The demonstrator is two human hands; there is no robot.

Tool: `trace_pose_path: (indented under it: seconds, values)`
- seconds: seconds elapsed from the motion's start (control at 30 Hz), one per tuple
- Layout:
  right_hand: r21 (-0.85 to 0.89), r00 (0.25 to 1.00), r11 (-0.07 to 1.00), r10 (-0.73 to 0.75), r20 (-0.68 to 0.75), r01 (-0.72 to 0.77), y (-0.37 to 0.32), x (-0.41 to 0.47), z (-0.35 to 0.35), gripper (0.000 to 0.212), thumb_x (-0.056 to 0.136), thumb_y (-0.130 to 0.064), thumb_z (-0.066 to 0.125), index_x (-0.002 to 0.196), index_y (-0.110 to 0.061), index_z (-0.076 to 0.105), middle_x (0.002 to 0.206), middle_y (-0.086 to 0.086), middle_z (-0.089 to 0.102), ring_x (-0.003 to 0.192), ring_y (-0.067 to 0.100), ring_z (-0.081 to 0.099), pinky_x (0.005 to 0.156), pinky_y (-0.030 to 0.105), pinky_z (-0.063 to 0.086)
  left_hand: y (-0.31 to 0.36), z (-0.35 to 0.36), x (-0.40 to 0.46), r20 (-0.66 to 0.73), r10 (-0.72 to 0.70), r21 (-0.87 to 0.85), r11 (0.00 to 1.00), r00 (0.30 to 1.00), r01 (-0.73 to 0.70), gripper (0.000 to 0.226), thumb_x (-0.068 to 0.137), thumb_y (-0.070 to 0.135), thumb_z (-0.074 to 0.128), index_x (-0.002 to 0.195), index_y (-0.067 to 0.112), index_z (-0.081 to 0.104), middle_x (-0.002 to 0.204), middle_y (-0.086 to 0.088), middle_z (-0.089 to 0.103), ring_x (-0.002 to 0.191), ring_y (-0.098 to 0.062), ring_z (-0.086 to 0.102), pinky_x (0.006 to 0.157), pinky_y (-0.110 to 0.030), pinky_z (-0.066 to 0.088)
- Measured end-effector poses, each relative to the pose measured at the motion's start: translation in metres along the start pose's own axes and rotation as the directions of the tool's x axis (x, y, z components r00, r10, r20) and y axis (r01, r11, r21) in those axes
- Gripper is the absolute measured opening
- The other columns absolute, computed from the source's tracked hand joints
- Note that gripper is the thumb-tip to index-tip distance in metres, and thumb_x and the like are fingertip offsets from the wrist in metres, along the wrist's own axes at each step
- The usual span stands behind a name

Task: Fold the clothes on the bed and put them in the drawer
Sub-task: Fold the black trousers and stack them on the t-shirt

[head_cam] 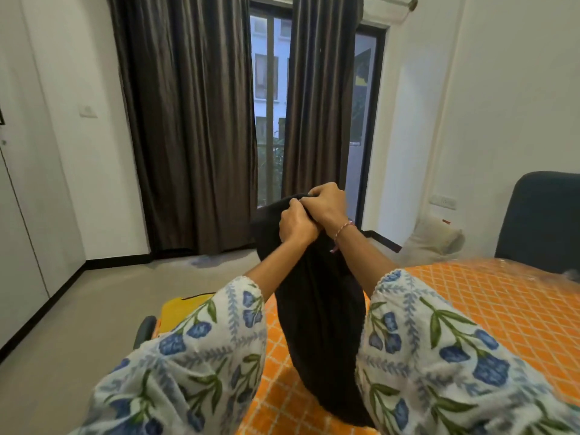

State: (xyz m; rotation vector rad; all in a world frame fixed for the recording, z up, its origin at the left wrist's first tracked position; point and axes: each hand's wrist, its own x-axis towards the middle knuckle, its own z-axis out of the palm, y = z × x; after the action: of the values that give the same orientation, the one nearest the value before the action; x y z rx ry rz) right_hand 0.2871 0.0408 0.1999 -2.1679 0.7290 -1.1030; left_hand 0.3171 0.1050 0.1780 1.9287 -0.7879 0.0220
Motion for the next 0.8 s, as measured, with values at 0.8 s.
trace_pose_path:
  seconds: [0.8]
  values:
    - [-0.114, 0.823, 0.980, 0.201, 0.532, -0.166, 0.097, -0.004, -0.077, 0.011, 0.082, -0.012, 0.071, 0.092, -0.007, 0.067, 0.085, 0.004, 0.064, 0.087, 0.021, 0.062, 0.072, 0.021, 0.051, -0.037, -0.078, 0.034, 0.326, -0.057, -0.446, 0.871, 0.944, 0.206, 0.008, 0.090, 0.016, 0.057, 0.096, 0.011, 0.060, 0.093, -0.008, 0.066, 0.078, -0.020, 0.063, 0.070, -0.031, 0.051]
